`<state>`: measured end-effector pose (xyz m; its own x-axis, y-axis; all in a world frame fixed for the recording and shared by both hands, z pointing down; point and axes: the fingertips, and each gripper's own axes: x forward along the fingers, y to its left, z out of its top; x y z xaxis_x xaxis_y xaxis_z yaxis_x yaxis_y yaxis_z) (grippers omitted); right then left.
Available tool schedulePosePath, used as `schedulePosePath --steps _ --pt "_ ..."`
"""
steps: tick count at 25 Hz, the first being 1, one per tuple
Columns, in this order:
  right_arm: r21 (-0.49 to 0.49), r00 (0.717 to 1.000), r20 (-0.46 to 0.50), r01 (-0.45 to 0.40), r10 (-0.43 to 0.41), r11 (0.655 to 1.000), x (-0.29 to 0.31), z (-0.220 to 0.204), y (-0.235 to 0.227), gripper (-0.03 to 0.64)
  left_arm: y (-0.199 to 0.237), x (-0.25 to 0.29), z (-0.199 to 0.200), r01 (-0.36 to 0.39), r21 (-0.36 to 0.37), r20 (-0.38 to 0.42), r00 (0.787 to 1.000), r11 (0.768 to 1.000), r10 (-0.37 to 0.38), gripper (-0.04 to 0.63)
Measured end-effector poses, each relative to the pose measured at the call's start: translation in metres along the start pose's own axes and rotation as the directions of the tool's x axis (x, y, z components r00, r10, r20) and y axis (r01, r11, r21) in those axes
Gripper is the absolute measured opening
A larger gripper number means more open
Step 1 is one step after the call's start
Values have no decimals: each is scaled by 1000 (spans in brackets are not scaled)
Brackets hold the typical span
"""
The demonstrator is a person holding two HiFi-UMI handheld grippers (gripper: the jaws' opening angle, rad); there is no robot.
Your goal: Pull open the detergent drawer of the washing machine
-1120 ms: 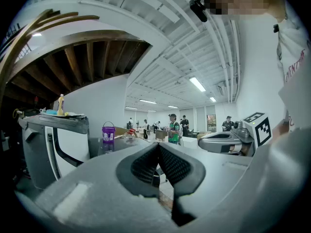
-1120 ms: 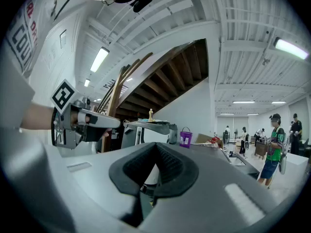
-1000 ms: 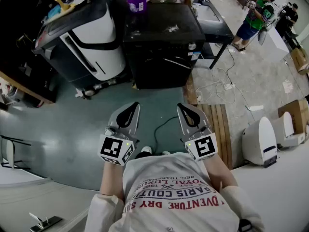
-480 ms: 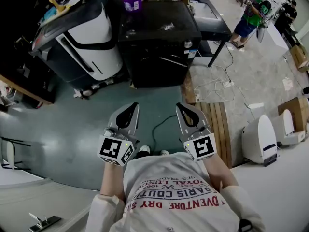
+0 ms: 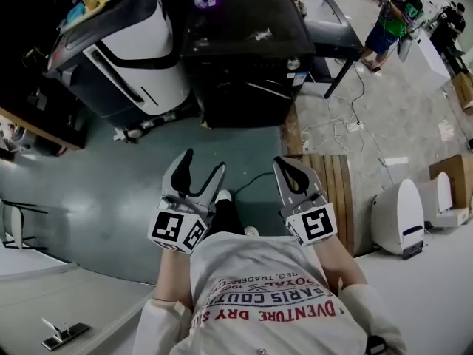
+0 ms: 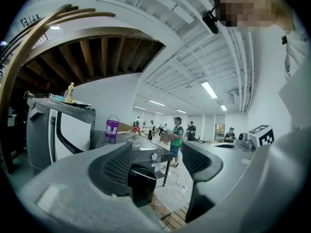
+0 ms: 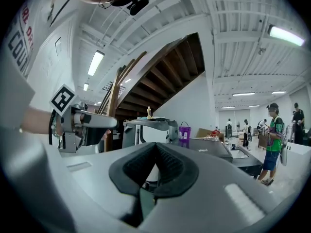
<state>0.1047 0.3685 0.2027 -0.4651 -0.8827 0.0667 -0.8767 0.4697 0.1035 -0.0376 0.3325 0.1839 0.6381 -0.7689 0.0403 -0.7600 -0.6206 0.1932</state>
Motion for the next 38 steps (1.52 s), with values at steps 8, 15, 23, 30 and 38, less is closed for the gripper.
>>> schedulePosePath --steps 8,15,23,30,38 --pt "-9 1000 -12 -2 2 1000 68 -14 -31 2 49 57 -10 13 -6 -8 1000 1000 -13 321" --pt "-12 999 -33 30 -31 999 165 -11 -72 2 124 133 2 42 -32 -12 999 999 -42 321" --pt "-22 997 -58 53 -54 998 284 -15 -116 2 213 221 5 73 -55 -46 996 996 -75 321" --pt "-15 993 -88 79 -80 997 345 -32 -150 2 254 274 -19 102 -133 -87 990 986 -114 321" --pt "38 990 -123 71 -66 997 380 -83 -180 2 269 314 -79 79 -300 -124 985 951 -121 322"
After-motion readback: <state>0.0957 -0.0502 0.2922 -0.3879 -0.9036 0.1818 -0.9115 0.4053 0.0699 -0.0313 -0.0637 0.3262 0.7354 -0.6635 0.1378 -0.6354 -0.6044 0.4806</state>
